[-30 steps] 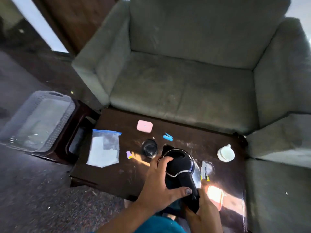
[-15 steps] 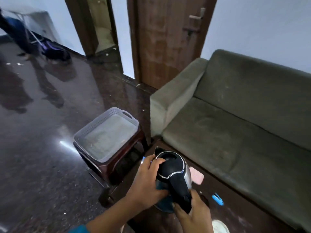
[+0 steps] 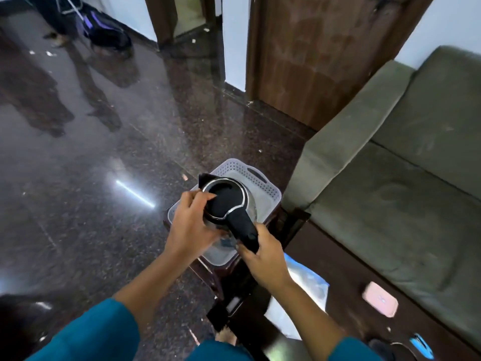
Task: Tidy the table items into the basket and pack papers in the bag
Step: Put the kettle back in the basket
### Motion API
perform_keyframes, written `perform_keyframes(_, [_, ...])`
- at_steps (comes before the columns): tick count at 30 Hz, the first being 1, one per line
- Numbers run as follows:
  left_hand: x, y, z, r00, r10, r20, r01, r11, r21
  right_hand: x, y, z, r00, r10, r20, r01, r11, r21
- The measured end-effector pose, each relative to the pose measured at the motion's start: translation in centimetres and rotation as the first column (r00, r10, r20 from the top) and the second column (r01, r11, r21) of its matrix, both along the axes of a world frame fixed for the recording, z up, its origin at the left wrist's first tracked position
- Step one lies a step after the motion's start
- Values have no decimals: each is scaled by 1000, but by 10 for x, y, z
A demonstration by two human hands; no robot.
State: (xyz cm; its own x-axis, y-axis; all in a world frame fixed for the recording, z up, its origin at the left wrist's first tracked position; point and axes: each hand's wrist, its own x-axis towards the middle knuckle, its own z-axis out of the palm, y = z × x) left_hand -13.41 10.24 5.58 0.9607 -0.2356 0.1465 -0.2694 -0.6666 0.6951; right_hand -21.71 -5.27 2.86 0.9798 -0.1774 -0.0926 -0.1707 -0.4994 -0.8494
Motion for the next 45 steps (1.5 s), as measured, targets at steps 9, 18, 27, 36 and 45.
perform_keyframes(9, [57, 31, -65, 974, 105, -199, -77, 986, 145, 71, 33, -78, 991, 0, -134, 9, 997, 73])
perform_keyframes(18, [70, 20, -89, 963, 106, -247, -51, 974, 219, 76, 26, -113, 977, 16, -211, 5, 995, 98])
perform_keyframes(27, [6, -18, -81, 986, -165, -18, 165, 959, 232, 43, 11, -106, 959, -136, -249, 144, 989, 18])
perform_keyframes(36, [-93, -86, -117, 599, -663, -448, 790, 579, 200, -128, -77, -130, 771, -360, -525, 356, 928, -113])
perform_keyframes(45, [-150, -162, -144, 362, -632, -686, 932, 260, 252, -248, -145, -135, 533, -509, -676, 609, 786, -111])
